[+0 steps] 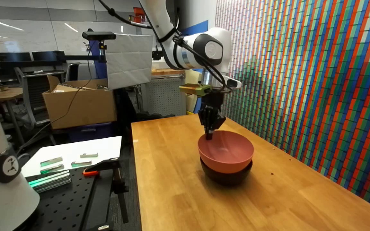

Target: Put the brown bowl on top of the black bowl

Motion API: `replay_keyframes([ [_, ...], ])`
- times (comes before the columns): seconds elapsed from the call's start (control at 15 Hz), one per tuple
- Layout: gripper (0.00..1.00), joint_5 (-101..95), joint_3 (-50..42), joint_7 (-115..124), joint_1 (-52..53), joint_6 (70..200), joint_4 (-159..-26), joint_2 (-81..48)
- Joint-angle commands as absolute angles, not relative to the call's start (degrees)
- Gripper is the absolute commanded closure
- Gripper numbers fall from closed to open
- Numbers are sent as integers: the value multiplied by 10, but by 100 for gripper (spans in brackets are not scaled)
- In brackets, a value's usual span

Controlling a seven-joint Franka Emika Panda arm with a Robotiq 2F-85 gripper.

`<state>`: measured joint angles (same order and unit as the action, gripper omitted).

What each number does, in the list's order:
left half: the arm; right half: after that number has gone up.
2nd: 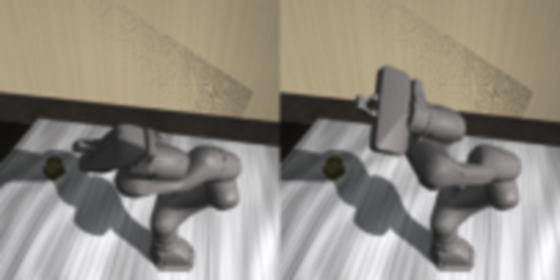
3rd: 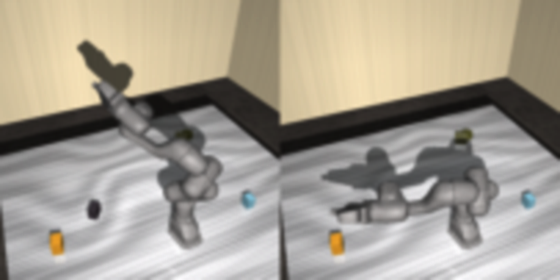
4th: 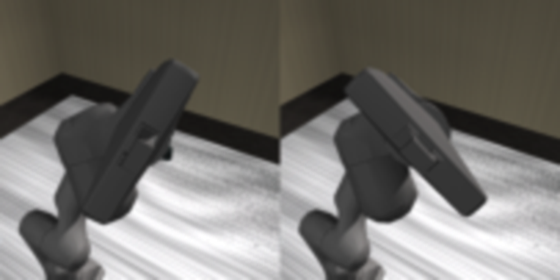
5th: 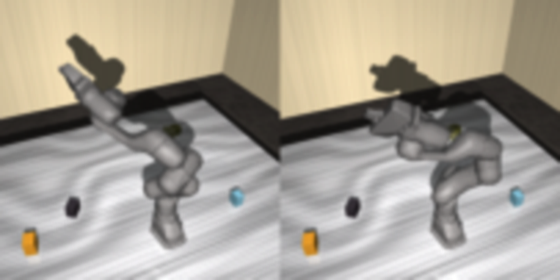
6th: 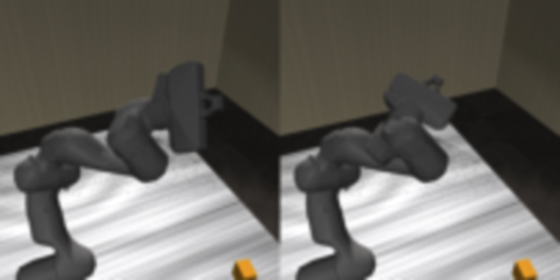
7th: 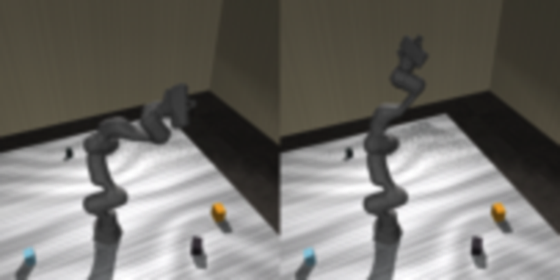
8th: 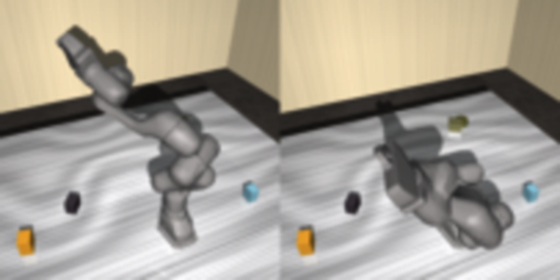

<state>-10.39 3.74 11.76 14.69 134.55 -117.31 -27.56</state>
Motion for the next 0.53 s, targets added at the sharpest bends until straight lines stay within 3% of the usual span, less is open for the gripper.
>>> replay_keyframes([
  [0.0,95,-121,34,135,162,1350,-1160,-288],
  [0.47,95,-125,24,139,167,1350,-1130,-328],
])
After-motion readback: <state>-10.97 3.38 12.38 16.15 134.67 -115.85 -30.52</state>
